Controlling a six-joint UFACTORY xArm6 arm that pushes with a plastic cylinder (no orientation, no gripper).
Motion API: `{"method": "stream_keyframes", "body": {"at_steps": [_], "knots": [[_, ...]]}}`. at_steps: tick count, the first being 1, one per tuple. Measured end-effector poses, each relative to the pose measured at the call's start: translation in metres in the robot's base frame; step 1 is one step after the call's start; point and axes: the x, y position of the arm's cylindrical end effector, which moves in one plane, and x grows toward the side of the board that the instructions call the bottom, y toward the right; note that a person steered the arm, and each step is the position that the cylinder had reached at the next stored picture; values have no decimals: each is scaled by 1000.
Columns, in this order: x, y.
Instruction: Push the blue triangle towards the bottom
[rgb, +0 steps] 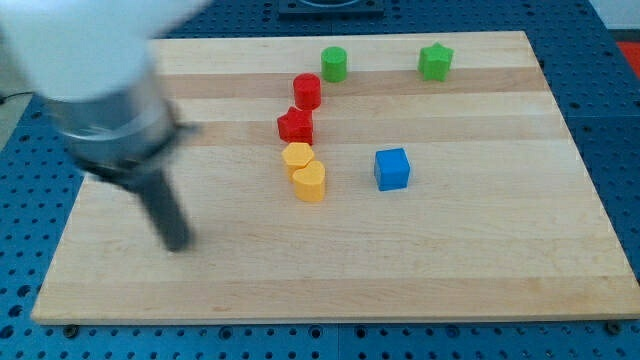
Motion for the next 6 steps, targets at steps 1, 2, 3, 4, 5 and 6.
{"method": "stream_keyframes", "body": {"at_steps": [1, 2, 3, 4, 5, 6], "knots": [[-34, -83], [-63, -81], [-85, -55], [-124, -51], [-128, -36], [-92, 21]]}}
